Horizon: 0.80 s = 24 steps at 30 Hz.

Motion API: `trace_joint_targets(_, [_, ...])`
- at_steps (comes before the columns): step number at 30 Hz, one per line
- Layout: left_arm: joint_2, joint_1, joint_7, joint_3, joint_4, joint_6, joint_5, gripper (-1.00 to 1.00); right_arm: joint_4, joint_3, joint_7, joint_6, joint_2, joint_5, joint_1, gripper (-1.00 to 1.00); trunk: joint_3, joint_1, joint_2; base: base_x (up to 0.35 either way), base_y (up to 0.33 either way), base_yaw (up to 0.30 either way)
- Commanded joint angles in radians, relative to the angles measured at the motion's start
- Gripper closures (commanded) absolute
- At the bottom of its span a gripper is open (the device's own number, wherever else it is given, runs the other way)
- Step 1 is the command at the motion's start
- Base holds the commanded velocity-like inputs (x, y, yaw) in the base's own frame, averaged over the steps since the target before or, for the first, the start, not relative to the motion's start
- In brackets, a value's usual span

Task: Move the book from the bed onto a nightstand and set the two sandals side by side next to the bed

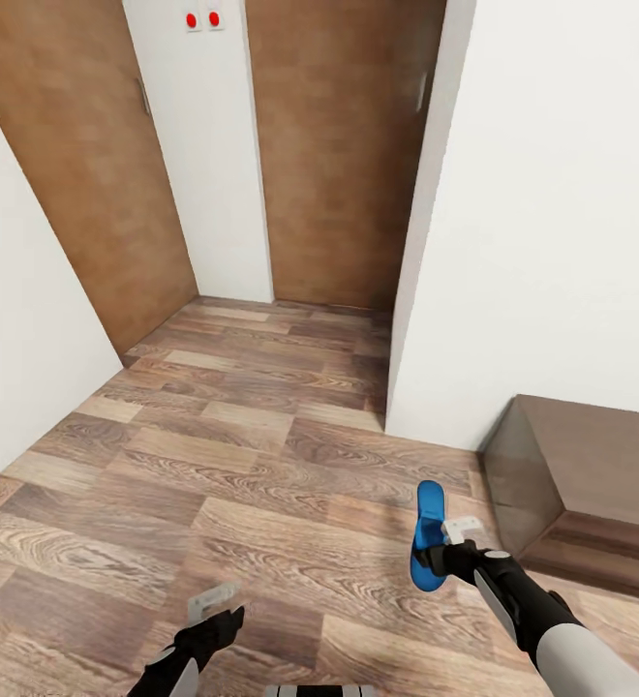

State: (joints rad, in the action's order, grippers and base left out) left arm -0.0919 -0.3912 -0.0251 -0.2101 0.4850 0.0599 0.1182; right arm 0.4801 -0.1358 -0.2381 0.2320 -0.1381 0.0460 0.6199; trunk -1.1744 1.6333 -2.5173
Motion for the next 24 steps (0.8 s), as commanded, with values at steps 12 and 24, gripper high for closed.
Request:
trace_joint_targets(12, [0.0, 0.0, -0.001, 0.0, 0.0, 0.0, 0.0, -1.0, -0.003, 0.0, 0.0, -0.01, 0.0, 0.001, 0.0, 1.0, 0.0, 0.0, 0.0, 0.0, 0.0, 0.243])
trace_joint_targets(24, [0.0, 0.0, -0.001, 0.0, 0.0, 0.0, 0.0, -1.0, -0.003, 0.0, 0.0, -0.01, 0.0, 0.002, 0.0, 1.0, 0.0, 0.0, 0.0, 0.0, 0.0, 0.256])
